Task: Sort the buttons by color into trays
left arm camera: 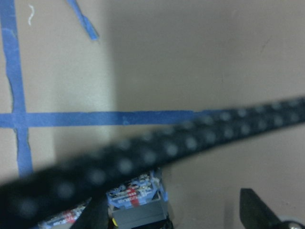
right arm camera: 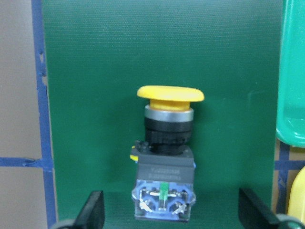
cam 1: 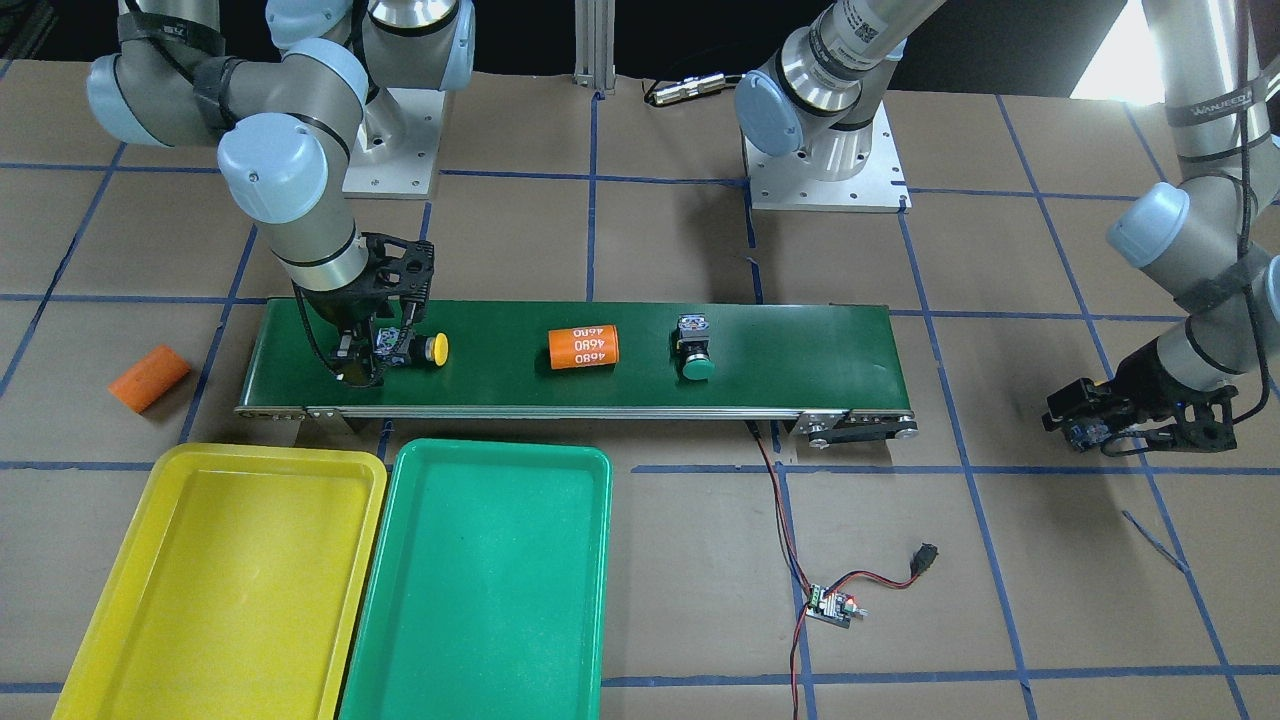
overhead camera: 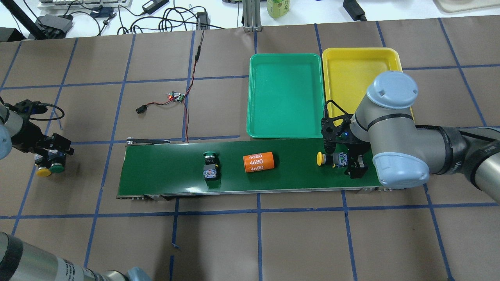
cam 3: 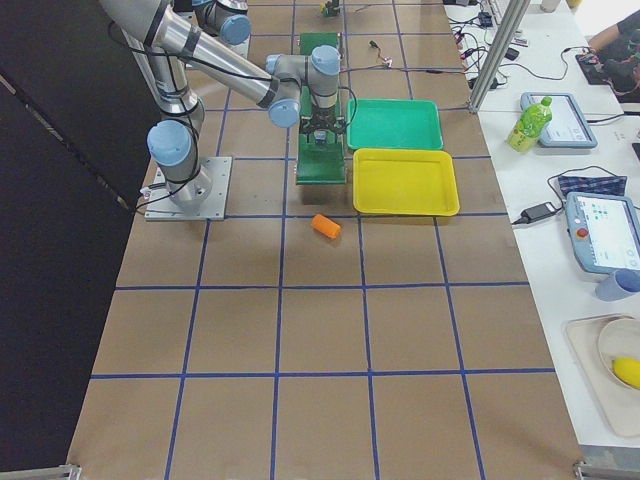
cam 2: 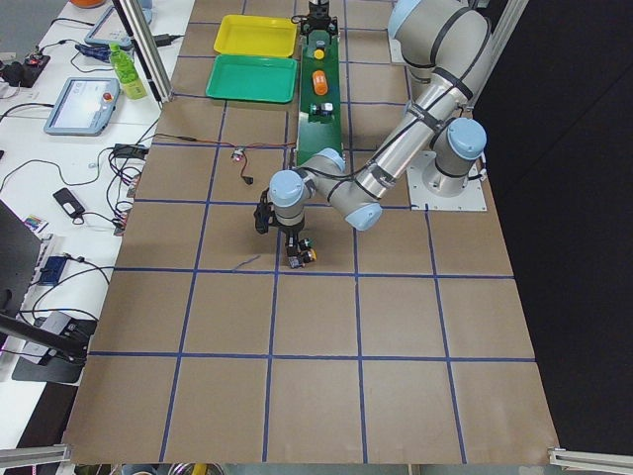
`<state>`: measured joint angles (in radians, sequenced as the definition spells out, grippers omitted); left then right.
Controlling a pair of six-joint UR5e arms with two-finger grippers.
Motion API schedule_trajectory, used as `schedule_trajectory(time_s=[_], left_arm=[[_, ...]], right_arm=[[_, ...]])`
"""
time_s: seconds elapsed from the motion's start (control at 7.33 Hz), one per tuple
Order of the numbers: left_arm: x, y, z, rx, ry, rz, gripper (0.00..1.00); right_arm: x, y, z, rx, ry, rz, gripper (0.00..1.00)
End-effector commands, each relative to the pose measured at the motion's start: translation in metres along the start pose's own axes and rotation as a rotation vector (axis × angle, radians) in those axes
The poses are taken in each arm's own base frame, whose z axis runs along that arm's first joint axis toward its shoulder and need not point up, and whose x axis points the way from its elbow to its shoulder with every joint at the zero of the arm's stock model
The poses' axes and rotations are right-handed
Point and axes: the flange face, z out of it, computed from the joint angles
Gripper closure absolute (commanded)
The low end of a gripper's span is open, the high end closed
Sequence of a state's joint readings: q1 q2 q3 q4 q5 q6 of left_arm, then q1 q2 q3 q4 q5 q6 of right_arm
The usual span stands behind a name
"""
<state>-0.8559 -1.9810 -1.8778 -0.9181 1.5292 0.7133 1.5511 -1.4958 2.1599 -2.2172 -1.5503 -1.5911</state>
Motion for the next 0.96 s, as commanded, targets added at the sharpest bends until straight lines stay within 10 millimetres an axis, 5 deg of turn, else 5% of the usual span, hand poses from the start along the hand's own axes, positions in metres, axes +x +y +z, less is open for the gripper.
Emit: schedule_trajectory(time_s=[0.0, 0.14, 0.41, 0.68, 0.82], left_arm=[[0.000, 0.001, 0.005, -0.009, 0.001, 0.000, 0.00], [0.000, 0.001, 0.008, -0.013, 0.005, 0.004, 0.00], [0.000, 0.001, 0.015, -0.024, 0.014, -0.016, 0.00], [0.000, 0.002, 0.016, -0.035, 0.008, -0.052, 0.67], [0.000, 0.003, 0.008, -0.051, -0.034, -0.048, 0.87]], right_arm=[[0.000, 0.001, -0.001, -0.005, 0.001, -0.001, 0.30], [0.000, 0.001, 0.001, -0.005, -0.002, -0.002, 0.45], [0.000, 0.001, -0.001, -0.011, 0.000, -0.015, 0.60], [0.006, 0.002, -0.005, -0.015, 0.017, -0.015, 0.68], [0.014, 0.002, -0.012, -0.006, 0.036, -0.011, 0.71]])
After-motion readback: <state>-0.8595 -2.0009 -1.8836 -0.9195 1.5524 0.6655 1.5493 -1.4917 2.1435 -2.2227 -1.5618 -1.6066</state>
